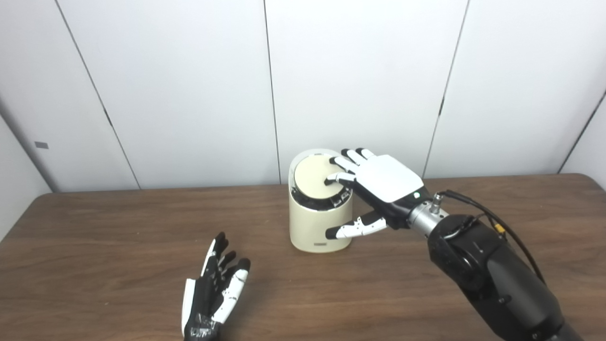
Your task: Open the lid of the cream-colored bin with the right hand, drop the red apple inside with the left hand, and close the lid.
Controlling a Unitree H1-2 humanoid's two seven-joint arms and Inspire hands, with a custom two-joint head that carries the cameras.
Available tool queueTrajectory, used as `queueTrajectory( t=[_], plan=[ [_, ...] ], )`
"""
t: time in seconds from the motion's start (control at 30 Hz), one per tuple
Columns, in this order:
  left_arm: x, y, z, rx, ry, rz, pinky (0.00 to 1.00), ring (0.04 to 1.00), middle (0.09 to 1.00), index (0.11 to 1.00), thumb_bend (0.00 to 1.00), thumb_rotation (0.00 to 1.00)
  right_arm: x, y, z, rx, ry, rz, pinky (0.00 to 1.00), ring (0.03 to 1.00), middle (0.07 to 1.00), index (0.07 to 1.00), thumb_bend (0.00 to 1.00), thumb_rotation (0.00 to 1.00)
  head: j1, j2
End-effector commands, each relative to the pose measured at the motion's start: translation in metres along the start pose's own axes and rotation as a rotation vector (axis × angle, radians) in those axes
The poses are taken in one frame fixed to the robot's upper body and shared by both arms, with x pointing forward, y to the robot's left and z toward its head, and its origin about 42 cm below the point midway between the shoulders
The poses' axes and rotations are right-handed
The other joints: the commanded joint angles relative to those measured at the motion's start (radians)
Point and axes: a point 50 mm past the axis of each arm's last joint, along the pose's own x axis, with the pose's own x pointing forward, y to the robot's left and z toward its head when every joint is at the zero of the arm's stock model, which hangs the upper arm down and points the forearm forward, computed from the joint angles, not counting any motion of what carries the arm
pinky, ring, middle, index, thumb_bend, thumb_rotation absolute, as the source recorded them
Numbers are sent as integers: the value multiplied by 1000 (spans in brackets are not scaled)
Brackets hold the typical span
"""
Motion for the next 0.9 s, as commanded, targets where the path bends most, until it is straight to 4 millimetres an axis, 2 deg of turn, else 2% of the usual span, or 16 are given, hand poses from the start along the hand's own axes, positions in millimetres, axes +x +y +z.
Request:
queueTrajectory(
  t=[0.0, 0.3, 0.47, 0.7, 0.87],
  plan=[
    [3, -3, 10, 3, -40, -8, 816, 895, 962, 1000, 586, 608, -1, 0, 7, -32, -40, 40, 1000, 1000, 998, 788, 581, 861, 0, 1],
    [3, -3, 12, 11, -45, 1, 839, 903, 957, 1000, 569, 588, 1, 4, 9, -60, -24, 108, 1000, 1000, 1000, 774, 612, 919, 5, 1],
    [3, -2, 12, 9, -43, 5, 831, 897, 954, 999, 579, 620, 0, 4, 10, -58, -21, 117, 1000, 1000, 1000, 771, 616, 946, 6, 3],
    [3, -2, 13, 3, -44, 15, 814, 889, 943, 992, 587, 609, -8, -15, 6, 13, 8, 20, 1000, 1000, 1000, 816, 631, 971, 7, 2],
    [4, -2, 13, -10, -47, 21, 835, 891, 939, 988, 578, 606, -22, -25, 5, 81, 21, -108, 1000, 1000, 1000, 814, 601, 900, 9, 1]
  ],
)
